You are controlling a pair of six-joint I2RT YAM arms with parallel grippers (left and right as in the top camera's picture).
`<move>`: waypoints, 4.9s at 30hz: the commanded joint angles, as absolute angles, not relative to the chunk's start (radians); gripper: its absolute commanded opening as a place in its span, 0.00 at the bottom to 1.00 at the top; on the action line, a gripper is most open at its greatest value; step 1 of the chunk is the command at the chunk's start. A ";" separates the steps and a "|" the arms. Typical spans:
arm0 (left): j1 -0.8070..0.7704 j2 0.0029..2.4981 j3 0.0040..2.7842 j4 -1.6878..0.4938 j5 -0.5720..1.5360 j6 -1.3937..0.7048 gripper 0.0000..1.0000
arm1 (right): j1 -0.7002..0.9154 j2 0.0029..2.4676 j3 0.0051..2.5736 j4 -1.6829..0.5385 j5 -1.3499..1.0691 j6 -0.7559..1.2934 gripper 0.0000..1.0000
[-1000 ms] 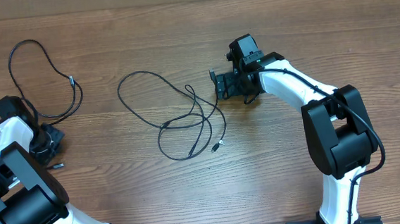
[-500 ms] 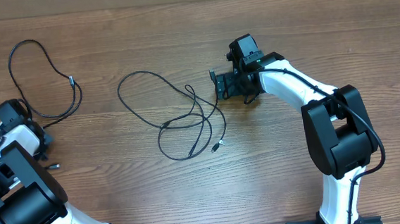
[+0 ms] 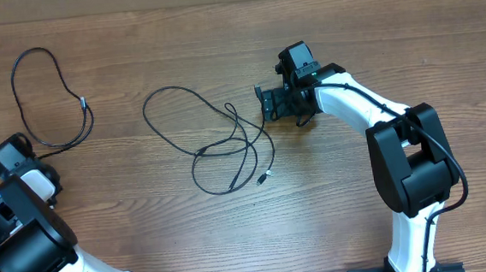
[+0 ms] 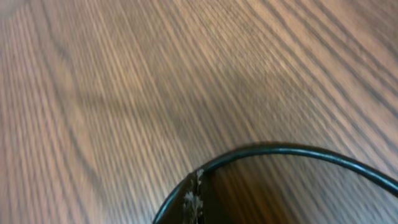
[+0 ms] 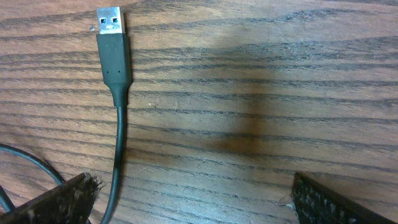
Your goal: Untangle cables
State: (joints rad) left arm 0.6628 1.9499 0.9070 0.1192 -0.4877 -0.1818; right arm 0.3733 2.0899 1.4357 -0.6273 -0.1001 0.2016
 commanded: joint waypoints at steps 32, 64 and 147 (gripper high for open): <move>0.318 1.443 0.852 -0.681 0.434 -0.292 0.41 | 0.371 2.112 1.407 -0.629 -0.113 0.208 1.00; 0.216 1.514 0.847 -0.750 0.325 -0.292 1.00 | 0.372 2.112 1.407 -0.610 -0.178 0.208 1.00; 0.215 1.514 0.847 -0.714 0.345 -0.294 1.00 | 0.259 2.109 1.518 -0.884 -0.542 0.189 1.00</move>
State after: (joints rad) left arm 0.2173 1.5078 0.8513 -0.7235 0.3222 -0.2928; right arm 0.2642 2.1052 1.4925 -0.8837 -0.5045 0.1875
